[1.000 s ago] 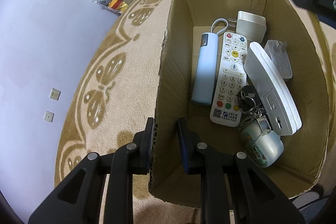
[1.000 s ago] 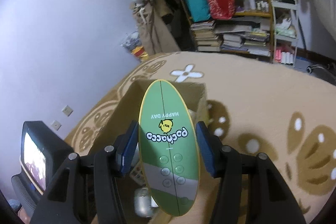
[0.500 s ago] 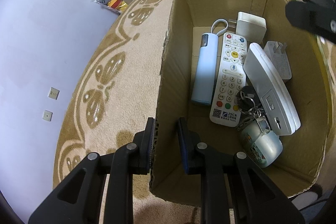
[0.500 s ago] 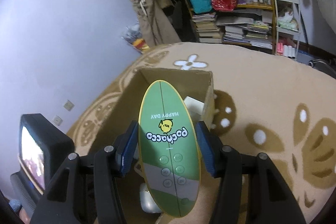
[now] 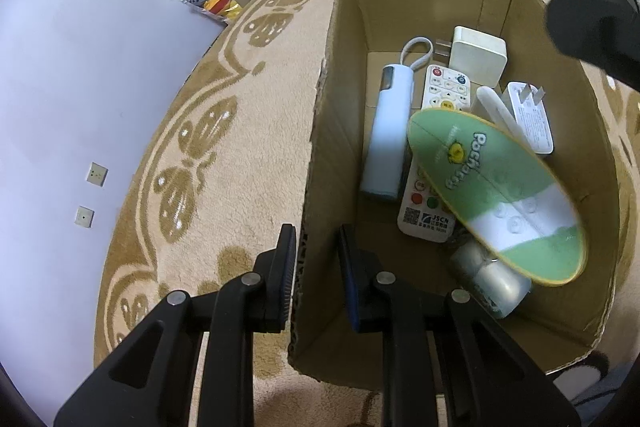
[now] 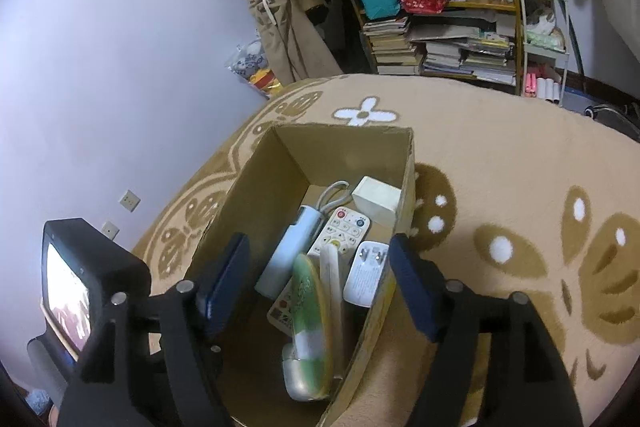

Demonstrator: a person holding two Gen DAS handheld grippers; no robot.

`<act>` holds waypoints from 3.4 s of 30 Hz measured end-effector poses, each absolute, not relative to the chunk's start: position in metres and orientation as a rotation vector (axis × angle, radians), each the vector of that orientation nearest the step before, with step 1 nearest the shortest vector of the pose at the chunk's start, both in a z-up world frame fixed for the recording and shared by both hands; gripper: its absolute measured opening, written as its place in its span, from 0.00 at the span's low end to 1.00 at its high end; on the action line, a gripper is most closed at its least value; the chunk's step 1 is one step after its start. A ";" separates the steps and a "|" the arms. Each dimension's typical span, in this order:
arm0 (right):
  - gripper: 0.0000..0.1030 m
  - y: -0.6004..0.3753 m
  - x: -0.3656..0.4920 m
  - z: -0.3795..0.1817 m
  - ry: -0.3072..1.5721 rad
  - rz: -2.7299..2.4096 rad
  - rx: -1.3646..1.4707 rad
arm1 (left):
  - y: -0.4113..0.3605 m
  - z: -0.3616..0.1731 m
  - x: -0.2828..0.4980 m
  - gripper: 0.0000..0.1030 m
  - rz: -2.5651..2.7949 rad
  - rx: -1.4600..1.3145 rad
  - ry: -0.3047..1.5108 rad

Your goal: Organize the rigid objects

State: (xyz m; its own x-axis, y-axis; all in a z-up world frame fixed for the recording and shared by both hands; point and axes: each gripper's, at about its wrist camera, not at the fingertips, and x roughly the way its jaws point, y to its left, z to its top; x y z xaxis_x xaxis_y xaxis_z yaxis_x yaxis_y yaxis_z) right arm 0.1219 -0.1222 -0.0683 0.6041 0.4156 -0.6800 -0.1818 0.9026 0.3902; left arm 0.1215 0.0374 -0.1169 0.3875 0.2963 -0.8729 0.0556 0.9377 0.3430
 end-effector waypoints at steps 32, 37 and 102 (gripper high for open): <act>1.00 -0.192 0.019 -0.018 0.788 0.051 0.119 | 0.025 -0.017 0.044 0.96 0.052 0.331 0.837; 1.00 -0.203 -0.006 -0.009 0.753 0.045 0.141 | 0.024 0.001 0.024 0.97 -0.022 0.273 0.786; 1.00 -0.225 -0.069 -0.015 0.591 -0.005 0.163 | 0.010 0.013 -0.036 0.99 -0.070 0.258 0.635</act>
